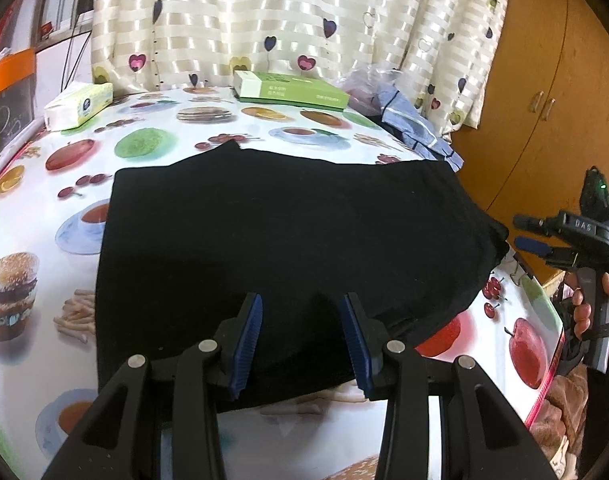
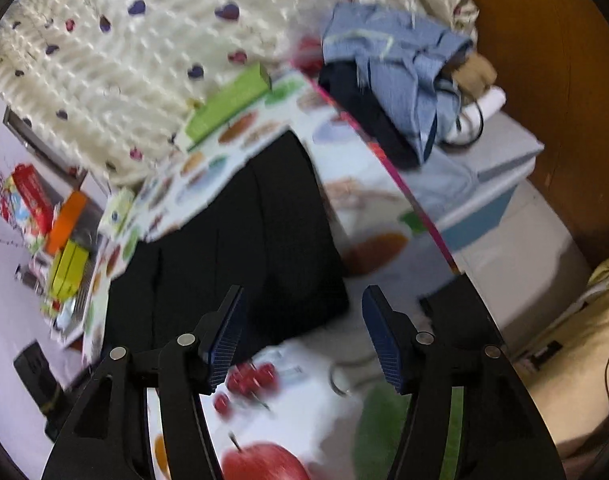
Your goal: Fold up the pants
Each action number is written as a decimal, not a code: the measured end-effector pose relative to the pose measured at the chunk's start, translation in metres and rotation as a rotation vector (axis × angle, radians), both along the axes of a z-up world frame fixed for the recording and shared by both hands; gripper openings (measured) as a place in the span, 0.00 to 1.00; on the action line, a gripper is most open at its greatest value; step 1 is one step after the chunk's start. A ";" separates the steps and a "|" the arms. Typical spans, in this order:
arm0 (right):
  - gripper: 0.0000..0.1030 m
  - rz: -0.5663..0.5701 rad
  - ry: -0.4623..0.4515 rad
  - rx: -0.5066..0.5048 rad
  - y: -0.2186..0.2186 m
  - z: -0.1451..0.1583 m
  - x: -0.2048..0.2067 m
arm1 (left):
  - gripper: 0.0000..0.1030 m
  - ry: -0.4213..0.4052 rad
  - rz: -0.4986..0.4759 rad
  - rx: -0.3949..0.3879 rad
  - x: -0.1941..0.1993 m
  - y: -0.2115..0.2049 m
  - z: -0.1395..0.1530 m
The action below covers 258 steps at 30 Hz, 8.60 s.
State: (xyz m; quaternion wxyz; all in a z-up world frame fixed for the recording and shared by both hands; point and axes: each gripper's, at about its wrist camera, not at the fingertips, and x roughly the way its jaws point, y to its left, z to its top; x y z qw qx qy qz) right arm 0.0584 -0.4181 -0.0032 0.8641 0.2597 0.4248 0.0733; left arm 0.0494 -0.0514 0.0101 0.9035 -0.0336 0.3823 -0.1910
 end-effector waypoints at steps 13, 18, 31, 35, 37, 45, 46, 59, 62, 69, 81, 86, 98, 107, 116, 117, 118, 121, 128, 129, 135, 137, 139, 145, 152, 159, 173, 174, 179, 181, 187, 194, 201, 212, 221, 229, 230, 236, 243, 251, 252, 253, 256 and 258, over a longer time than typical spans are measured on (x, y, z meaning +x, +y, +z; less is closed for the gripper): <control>0.61 0.039 0.034 0.393 -0.011 -0.028 0.015 | 0.42 0.004 -0.065 0.063 0.010 -0.029 -0.001; 0.59 0.046 -0.053 0.407 -0.010 -0.023 0.010 | 0.42 0.006 -0.085 0.071 0.011 -0.034 -0.001; 0.20 -0.043 0.002 0.220 -0.001 -0.022 0.030 | 0.43 -0.066 -0.419 0.071 -0.002 -0.114 0.018; 0.18 -0.024 -0.091 0.246 0.001 -0.006 0.022 | 0.43 -0.062 -0.449 0.061 0.002 -0.126 0.019; 0.18 -0.015 -0.117 0.241 0.004 0.000 0.022 | 0.43 -0.051 -0.431 0.038 0.007 -0.124 0.018; 0.43 -0.090 0.009 0.274 -0.001 -0.028 0.038 | 0.43 -0.042 -0.297 -0.016 0.014 -0.093 0.021; 0.48 -0.095 0.001 0.294 -0.001 -0.028 0.038 | 0.43 -0.043 -0.288 -0.020 0.013 -0.089 0.021; 0.18 -0.088 -0.090 0.225 0.016 -0.012 0.041 | 0.43 -0.048 -0.179 -0.038 0.006 -0.043 0.017; 0.17 -0.032 -0.160 0.209 0.029 0.010 0.038 | 0.43 -0.050 -0.129 -0.044 0.005 -0.026 0.016; 0.17 0.181 -0.278 0.128 0.095 0.057 0.041 | 0.43 -0.024 0.008 -0.052 0.009 0.019 0.005; 0.17 0.556 -0.359 0.009 0.229 0.093 0.036 | 0.43 -0.003 0.147 -0.079 0.007 0.070 -0.001; 0.17 0.703 -0.271 -0.024 0.286 0.064 0.040 | 0.43 -0.016 0.196 -0.096 -0.007 0.094 -0.001; 0.48 0.898 -0.145 -0.081 0.341 0.006 0.022 | 0.43 -0.014 0.342 -0.128 -0.029 0.154 -0.007; 0.32 0.719 -0.296 -0.087 0.280 0.031 0.012 | 0.43 -0.083 0.310 -0.156 -0.027 0.149 0.019; 0.08 0.620 -0.180 -0.197 0.248 -0.009 0.021 | 0.43 -0.061 0.105 -0.081 -0.008 0.078 0.015; 0.08 0.626 -0.181 -0.208 0.249 -0.007 0.021 | 0.43 -0.037 0.109 -0.053 -0.006 0.074 0.008; 0.08 0.631 -0.185 -0.220 0.250 -0.005 0.020 | 0.42 -0.035 0.106 -0.027 -0.007 0.072 0.003; 0.11 0.610 -0.220 -0.233 0.247 0.008 0.028 | 0.43 -0.055 0.098 0.004 -0.012 0.073 0.009; 0.11 0.531 -0.235 -0.257 0.251 0.020 0.084 | 0.43 -0.091 0.126 0.042 0.016 0.071 0.031; 0.11 0.523 -0.227 -0.269 0.253 0.019 0.093 | 0.43 -0.105 0.126 0.044 0.022 0.069 0.035; 0.11 0.516 -0.154 -0.278 0.254 -0.004 0.118 | 0.43 -0.042 0.160 0.100 0.070 0.063 0.021; 0.11 0.520 -0.169 -0.297 0.255 -0.005 0.116 | 0.43 -0.024 0.161 0.116 0.075 0.062 0.013; 0.11 0.525 -0.182 -0.311 0.256 -0.005 0.115 | 0.43 -0.033 0.158 0.135 0.072 0.060 0.010; 0.13 0.533 -0.178 -0.292 0.253 -0.003 0.114 | 0.44 -0.057 0.146 0.150 0.069 0.058 0.007; 0.36 0.549 -0.222 -0.283 0.245 0.010 0.076 | 0.44 -0.048 0.166 0.129 0.057 0.064 0.017; 0.36 0.552 -0.248 -0.263 0.237 0.015 0.040 | 0.44 -0.086 0.188 0.136 0.024 0.064 0.026; 0.36 0.598 -0.260 -0.364 0.252 -0.003 0.000 | 0.44 -0.075 0.178 0.146 -0.016 0.054 0.011; 0.36 0.598 -0.258 -0.359 0.251 -0.003 0.001 | 0.44 -0.076 0.179 0.151 -0.016 0.054 0.009; 0.38 0.597 -0.267 -0.350 0.250 -0.008 0.001 | 0.44 -0.084 0.179 0.173 -0.017 0.050 0.005; 0.38 0.593 -0.265 -0.338 0.249 -0.008 0.001 | 0.44 -0.083 0.182 0.164 -0.018 0.051 0.005; 0.38 0.585 -0.269 -0.348 0.249 -0.006 -0.003 | 0.45 -0.083 0.183 0.164 -0.019 0.052 0.006; 0.41 0.583 -0.293 -0.322 0.238 0.001 -0.019 | 0.45 -0.101 0.183 0.146 -0.034 0.055 0.014; 0.43 0.563 -0.301 -0.278 0.226 0.005 -0.028 | 0.45 -0.086 0.204 0.114 -0.046 0.067 0.013; 0.44 0.539 -0.299 -0.252 0.213 0.007 -0.028 | 0.45 -0.085 0.243 0.100 -0.053 0.079 0.015; 0.51 0.522 -0.299 -0.243 0.207 0.012 -0.019 | 0.45 -0.073 0.264 0.074 -0.048 0.092 0.015; 0.52 0.520 -0.257 -0.205 0.206 0.012 0.006 | 0.46 -0.054 0.259 -0.012 -0.027 0.109 0.022; 0.52 0.519 -0.248 -0.200 0.205 0.010 0.011 | 0.48 -0.047 0.254 -0.026 -0.023 0.112 0.021; 0.52 0.520 -0.176 -0.143 0.205 -0.001 0.040 | 0.52 0.046 0.253 -0.091 0.010 0.122 0.008; 0.52 0.538 -0.106 -0.118 0.213 -0.014 0.064 | 0.55 0.129 0.222 -0.166 0.031 0.120 -0.007; 0.52 0.527 -0.091 -0.026 0.211 -0.017 0.081 | 0.58 0.143 0.205 -0.229 0.051 0.123 -0.012; 0.53 0.523 -0.072 0.021 0.209 -0.019 0.083 | 0.58 0.147 0.207 -0.239 0.052 0.124 -0.012; 0.53 0.522 -0.055 0.061 0.207 -0.020 0.084 | 0.58 0.151 0.211 -0.249 0.052 0.124 -0.013; 0.53 0.555 -0.006 0.138 0.203 -0.023 0.084 | 0.58 0.166 0.199 -0.274 0.047 0.123 -0.013; 0.53 0.584 0.020 0.153 0.202 -0.024 0.083 | 0.58 0.173 0.183 -0.278 0.040 0.123 -0.014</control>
